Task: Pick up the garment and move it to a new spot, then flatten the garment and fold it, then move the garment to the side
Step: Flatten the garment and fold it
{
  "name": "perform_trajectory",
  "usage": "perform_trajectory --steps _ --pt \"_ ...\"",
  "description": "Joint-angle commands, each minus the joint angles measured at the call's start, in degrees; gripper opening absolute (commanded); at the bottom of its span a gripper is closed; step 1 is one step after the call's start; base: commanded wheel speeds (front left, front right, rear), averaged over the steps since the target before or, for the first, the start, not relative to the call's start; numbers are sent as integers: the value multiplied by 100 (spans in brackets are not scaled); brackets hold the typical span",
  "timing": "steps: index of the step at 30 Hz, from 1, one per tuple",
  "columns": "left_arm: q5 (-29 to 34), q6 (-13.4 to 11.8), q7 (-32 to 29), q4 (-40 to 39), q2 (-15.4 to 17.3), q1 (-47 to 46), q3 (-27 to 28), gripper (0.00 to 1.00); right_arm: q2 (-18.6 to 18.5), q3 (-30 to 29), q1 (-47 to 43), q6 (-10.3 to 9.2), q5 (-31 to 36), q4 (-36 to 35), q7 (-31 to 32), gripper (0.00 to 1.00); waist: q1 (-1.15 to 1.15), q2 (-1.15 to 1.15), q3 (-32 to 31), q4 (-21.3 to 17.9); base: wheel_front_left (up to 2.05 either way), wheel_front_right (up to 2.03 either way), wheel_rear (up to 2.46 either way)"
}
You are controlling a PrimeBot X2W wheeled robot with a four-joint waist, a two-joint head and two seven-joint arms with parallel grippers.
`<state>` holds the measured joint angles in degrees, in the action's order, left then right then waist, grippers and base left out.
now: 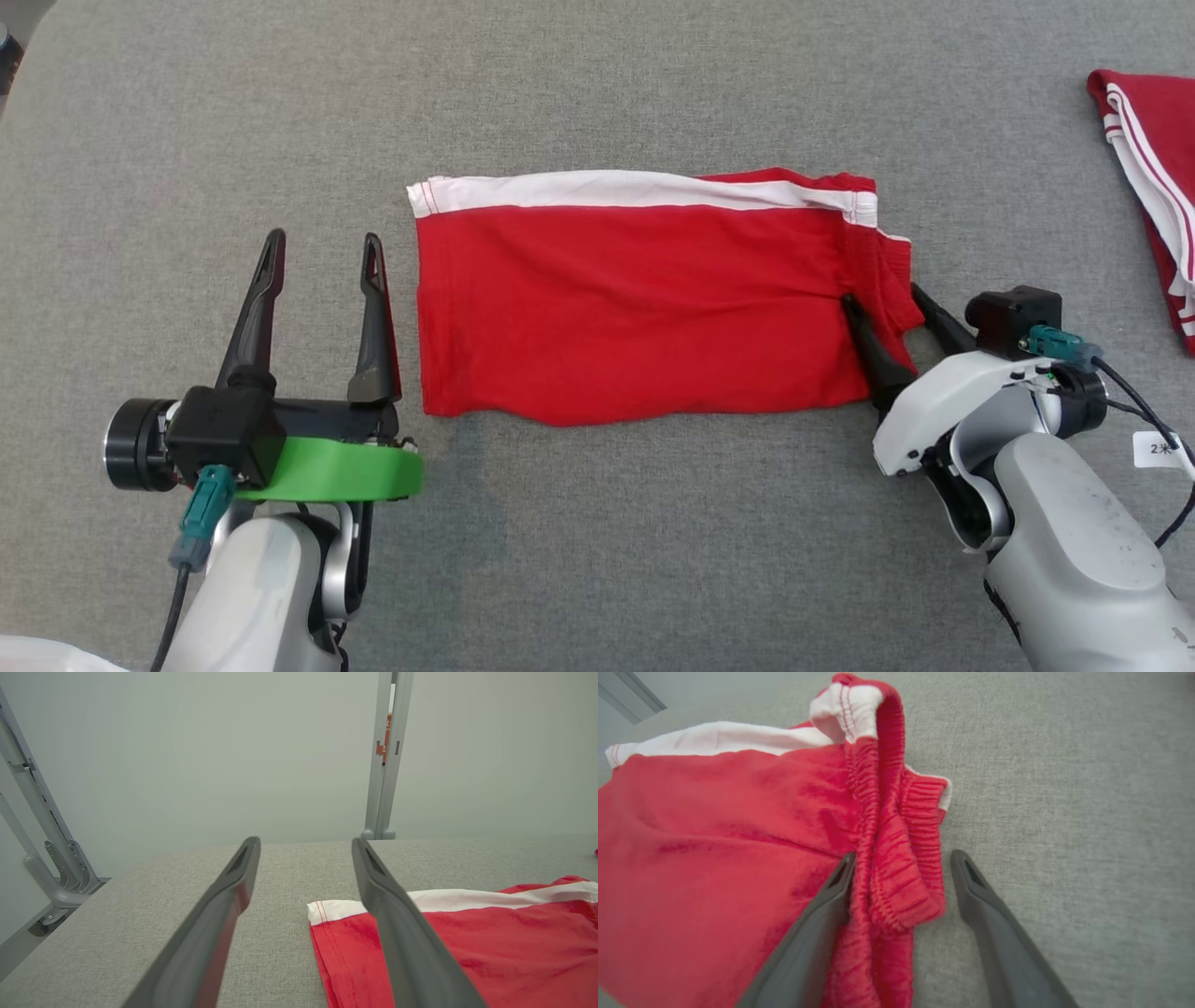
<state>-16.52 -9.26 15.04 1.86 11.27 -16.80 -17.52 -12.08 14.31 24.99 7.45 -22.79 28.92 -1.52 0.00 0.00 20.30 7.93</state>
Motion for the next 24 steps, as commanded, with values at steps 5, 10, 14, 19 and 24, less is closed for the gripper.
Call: perform_trajectory --steps 5,10,14,19,24 --pt "145 99 15 24 -74 90 145 100 -111 382 -62 1 -542 142 -185 0 0 0 -87 -50 0 0 0" --pt "209 141 15 28 -96 202 256 100 -398 344 -305 -4 -902 33 -548 0 0 0 -227 -183 0 0 0" --pt "260 161 15 50 -95 309 331 100 -655 206 -611 -4 -1069 -25 -632 0 0 0 -347 -328 0 0 0" --pt "306 169 15 79 -96 417 388 100 -852 226 -806 -3 -1329 -425 -412 0 0 0 -475 -485 0 0 0" --pt "341 224 15 102 -111 419 358 100 -877 485 -702 0 -1963 -1180 184 0 0 0 -540 -512 0 0 0"
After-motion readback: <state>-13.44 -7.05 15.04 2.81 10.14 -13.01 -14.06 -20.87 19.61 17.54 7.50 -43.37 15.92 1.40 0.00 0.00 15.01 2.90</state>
